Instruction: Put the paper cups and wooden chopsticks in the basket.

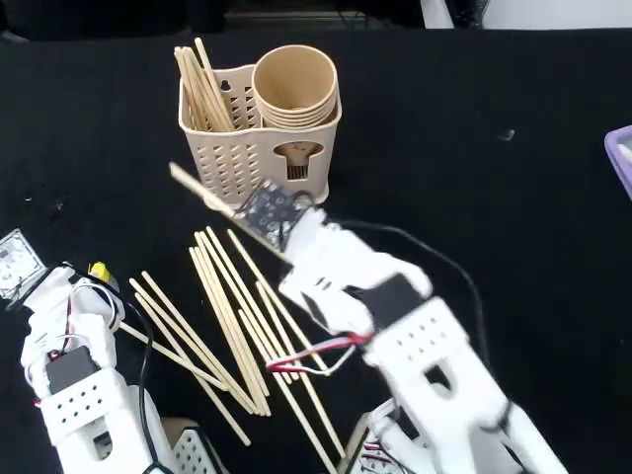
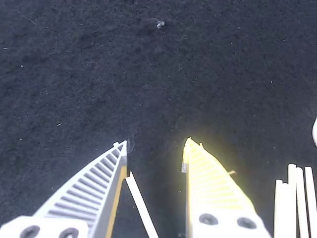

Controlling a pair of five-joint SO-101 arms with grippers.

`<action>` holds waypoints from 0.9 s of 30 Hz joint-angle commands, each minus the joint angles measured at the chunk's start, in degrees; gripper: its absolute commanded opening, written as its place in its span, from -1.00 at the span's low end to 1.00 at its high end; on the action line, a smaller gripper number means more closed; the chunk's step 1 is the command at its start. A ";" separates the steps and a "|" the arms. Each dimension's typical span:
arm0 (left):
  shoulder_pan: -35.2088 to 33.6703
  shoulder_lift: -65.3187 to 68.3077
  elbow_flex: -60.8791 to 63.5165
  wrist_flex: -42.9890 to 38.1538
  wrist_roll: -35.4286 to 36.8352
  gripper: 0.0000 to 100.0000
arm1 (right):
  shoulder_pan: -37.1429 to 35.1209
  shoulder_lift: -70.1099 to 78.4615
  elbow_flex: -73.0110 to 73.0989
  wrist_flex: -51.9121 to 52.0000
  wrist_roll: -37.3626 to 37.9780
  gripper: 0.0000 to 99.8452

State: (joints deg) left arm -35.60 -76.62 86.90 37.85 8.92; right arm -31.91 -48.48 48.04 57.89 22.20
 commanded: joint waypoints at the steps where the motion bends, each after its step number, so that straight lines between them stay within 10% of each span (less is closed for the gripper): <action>1: 0.75 -0.70 -2.68 -1.05 -0.18 -0.62 | -1.58 -6.64 -7.87 -6.15 -1.41 -0.98; 13: 0.75 -0.70 -2.59 -0.88 -0.18 -0.62 | -1.49 10.68 -7.96 -61.98 -11.43 -0.98; 27: 0.75 -0.70 -2.59 -0.97 -0.18 -0.62 | -1.49 32.22 -21.67 -65.41 -11.43 -0.98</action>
State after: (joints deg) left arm -35.60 -76.62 86.90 37.85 8.92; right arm -32.88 -19.56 31.96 -5.93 11.21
